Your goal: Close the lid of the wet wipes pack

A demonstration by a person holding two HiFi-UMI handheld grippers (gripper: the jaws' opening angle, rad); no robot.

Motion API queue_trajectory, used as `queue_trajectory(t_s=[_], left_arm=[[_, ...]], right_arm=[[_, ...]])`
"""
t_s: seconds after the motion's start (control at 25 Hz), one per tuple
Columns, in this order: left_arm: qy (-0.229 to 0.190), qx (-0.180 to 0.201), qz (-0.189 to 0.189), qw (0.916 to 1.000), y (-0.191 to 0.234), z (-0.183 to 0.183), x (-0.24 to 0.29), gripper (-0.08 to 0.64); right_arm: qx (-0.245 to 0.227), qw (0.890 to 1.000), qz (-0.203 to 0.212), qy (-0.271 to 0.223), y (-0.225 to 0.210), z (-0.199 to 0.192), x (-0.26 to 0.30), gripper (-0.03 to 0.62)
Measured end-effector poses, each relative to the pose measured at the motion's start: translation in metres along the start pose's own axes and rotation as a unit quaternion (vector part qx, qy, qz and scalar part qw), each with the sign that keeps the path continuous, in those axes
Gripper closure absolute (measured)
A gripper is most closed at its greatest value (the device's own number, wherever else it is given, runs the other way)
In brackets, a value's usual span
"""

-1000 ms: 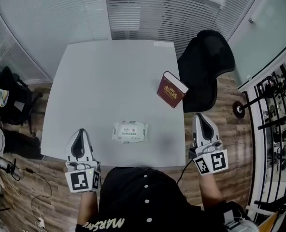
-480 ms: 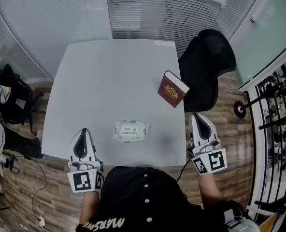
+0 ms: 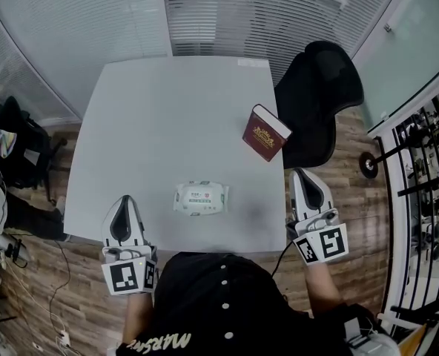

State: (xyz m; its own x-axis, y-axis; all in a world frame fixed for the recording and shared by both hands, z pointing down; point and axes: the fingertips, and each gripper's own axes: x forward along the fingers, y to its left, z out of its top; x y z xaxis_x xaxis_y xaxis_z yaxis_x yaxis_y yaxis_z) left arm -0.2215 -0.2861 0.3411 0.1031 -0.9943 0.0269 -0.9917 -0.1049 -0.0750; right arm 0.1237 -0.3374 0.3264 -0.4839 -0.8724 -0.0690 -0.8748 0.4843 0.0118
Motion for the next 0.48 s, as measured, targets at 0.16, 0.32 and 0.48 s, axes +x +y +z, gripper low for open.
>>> queue_trajectory(t_s=[0.16, 0.32, 0.48], left_arm=[[0.000, 0.004, -0.015, 0.9999, -0.010, 0.000, 0.002, 0.554], [0.001, -0.002, -0.015, 0.9999, -0.013, 0.002, 0.001, 0.555], [0.013, -0.020, -0.012, 0.9996, -0.015, 0.001, 0.000, 0.554]], right_arm=[[0.000, 1.000, 0.000, -0.001, -0.001, 0.000, 0.001, 0.558], [-0.001, 1.000, -0.001, -0.001, -0.003, 0.000, 0.001, 0.558], [-0.002, 1.000, 0.000, -0.001, -0.003, 0.001, 0.001, 0.558]])
